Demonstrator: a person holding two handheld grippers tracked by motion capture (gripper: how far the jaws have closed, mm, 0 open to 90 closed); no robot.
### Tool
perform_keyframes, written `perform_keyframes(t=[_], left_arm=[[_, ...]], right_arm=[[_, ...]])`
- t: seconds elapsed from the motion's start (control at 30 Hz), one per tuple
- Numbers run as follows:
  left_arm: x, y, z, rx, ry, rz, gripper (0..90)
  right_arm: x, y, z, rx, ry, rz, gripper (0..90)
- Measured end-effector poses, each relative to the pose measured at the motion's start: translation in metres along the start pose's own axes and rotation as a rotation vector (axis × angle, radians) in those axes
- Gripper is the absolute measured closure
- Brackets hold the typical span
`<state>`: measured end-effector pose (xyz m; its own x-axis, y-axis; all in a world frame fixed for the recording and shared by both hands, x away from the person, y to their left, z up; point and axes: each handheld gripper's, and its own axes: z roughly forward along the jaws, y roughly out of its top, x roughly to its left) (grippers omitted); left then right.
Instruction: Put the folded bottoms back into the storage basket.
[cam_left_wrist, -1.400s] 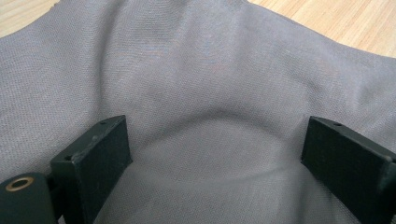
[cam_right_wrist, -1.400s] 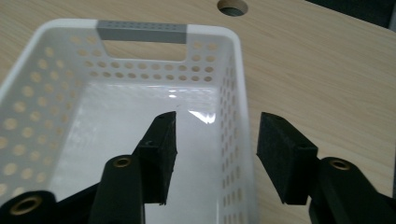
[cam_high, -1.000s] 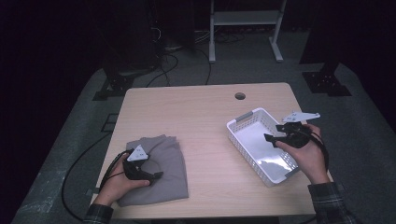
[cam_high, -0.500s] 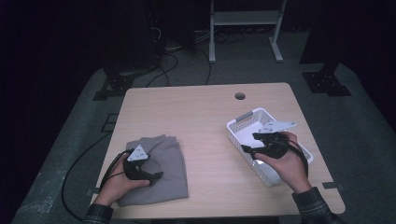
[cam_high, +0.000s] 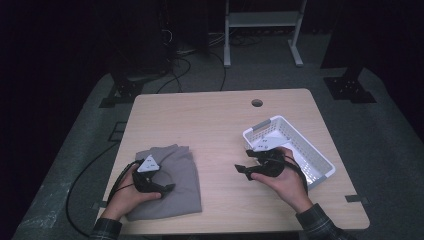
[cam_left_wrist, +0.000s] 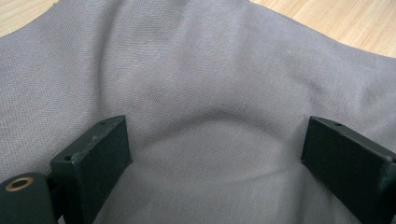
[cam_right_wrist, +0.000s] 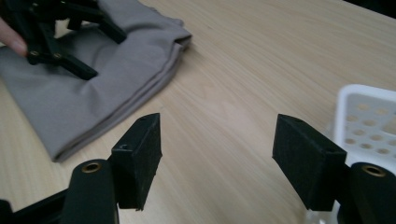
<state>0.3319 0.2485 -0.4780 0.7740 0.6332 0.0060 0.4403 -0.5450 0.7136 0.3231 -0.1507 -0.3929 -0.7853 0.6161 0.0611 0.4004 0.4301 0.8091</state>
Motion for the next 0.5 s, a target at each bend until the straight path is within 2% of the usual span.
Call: perform_keyframes(t=[0.23,0.3,0.5], left_arm=[[-0.001,0.005,0.005,0.005,0.003,0.002,6.3],[-0.002,0.012,0.011,0.015,0.012,-0.003,6.3],[-0.003,0.028,0.027,0.019,0.015,-0.006,6.3]], right_arm=[[0.012,-0.001,0.017,-0.018,0.044,-0.008,31.5],[0.019,-0.003,0.026,-0.011,0.057,-0.031,31.6],[0.026,-0.008,0.040,0.003,0.073,-0.047,31.9]])
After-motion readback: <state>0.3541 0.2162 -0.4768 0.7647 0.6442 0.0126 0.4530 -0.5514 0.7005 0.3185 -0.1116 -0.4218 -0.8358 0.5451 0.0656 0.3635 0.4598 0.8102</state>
